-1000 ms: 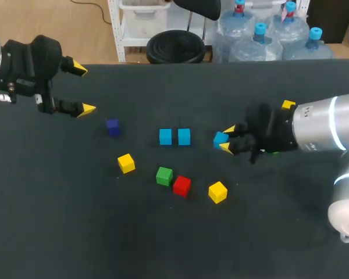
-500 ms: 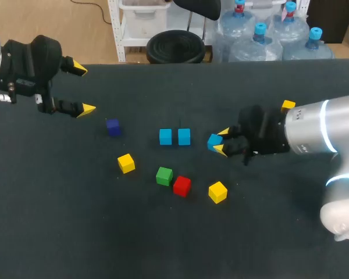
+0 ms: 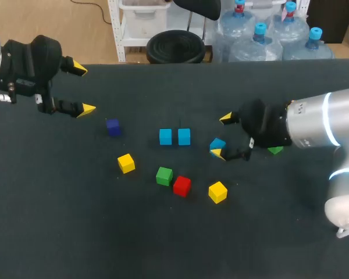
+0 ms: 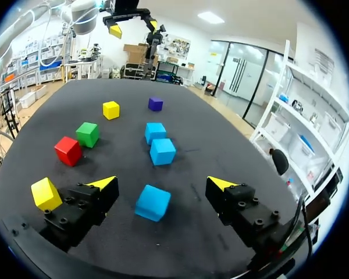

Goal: Place the blue cubes, place green cubes on the blue cubes, place the yellow cubes on the green cubes, then place the red cubes on the yellow cubes, and place purple cube on the red cubes.

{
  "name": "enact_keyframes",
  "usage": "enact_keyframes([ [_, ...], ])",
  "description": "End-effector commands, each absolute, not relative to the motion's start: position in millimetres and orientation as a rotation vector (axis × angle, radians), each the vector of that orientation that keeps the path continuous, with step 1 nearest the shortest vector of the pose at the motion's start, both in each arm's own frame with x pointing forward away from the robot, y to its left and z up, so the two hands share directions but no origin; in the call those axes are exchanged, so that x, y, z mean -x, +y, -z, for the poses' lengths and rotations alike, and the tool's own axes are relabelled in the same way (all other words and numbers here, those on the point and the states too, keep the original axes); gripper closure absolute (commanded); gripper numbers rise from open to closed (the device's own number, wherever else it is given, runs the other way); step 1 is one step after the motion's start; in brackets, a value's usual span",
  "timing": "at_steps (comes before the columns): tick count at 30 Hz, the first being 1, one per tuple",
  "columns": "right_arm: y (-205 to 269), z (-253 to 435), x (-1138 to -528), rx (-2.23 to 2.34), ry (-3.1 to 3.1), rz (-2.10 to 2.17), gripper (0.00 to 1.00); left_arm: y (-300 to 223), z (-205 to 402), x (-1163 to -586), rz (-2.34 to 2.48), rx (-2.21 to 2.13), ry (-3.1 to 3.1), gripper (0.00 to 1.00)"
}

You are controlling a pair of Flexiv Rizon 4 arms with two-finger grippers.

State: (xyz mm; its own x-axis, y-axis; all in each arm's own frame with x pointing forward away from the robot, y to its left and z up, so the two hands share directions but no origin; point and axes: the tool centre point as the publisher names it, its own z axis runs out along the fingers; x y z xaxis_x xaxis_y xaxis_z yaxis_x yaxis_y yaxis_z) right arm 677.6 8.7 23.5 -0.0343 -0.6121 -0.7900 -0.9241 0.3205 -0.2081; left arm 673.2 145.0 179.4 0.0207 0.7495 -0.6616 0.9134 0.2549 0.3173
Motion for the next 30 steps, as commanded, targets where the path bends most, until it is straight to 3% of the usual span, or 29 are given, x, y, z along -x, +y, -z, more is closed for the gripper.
enact_keyframes([
  [1,-5,-42,-679,2.016,1.541,-1.433,0.00,147,-178,-672,0.274,-1.528,1.751,0.00],
  [13,-38,-83,-711,1.356,1.770,-1.312,0.00,147,-178,-672,0.274,-1.528,1.751,0.00],
  [23,-66,-106,-732,0.732,1.738,-1.450,0.00,147,-178,-672,0.274,-1.528,1.751,0.00],
  [30,-66,-112,-733,0.743,1.704,-1.454,0.00,147,-178,-672,0.274,-1.528,1.751,0.00],
])
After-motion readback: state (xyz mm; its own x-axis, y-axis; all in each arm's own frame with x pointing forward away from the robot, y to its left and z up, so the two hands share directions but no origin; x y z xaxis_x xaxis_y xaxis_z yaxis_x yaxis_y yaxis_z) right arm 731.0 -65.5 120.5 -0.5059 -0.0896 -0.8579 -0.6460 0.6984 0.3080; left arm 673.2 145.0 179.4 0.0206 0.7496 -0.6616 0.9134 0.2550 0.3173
